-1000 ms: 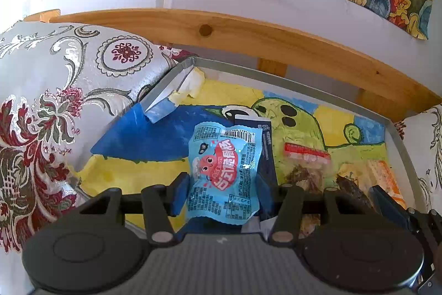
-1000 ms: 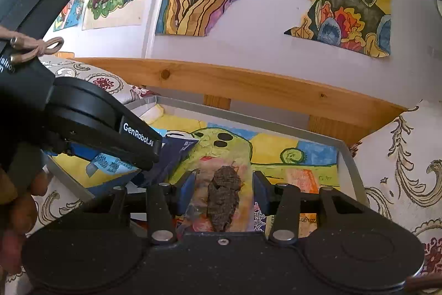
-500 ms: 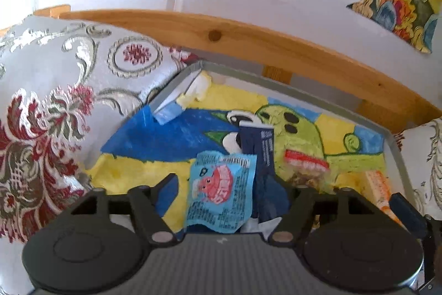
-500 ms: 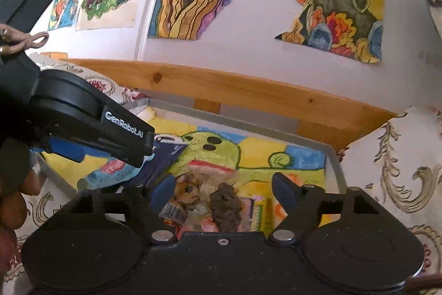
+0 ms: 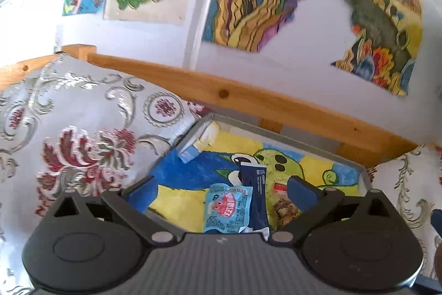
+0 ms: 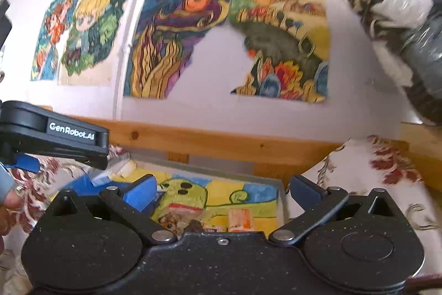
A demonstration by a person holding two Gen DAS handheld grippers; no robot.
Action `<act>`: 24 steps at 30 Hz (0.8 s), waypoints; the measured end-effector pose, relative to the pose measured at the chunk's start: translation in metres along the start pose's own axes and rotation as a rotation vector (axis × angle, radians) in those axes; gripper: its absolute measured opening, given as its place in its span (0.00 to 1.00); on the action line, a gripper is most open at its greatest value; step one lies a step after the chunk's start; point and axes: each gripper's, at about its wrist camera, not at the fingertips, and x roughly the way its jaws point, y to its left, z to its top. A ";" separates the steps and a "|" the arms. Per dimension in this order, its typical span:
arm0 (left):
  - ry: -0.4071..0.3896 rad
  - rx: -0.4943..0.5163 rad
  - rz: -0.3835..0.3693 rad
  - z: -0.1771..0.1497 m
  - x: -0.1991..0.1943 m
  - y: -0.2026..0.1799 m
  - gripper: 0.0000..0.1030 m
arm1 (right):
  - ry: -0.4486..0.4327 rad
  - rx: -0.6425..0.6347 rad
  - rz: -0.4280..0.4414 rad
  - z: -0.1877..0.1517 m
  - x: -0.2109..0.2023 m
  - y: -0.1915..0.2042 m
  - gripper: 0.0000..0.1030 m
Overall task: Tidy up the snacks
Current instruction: 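Lower both snacks into the tray and open both tools, then move both tools back toward the remaining snacks beside the tray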
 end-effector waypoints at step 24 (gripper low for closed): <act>-0.058 0.130 -0.036 -0.041 -0.146 0.045 0.99 | 0.006 0.023 -0.034 -0.003 -0.176 -0.007 0.99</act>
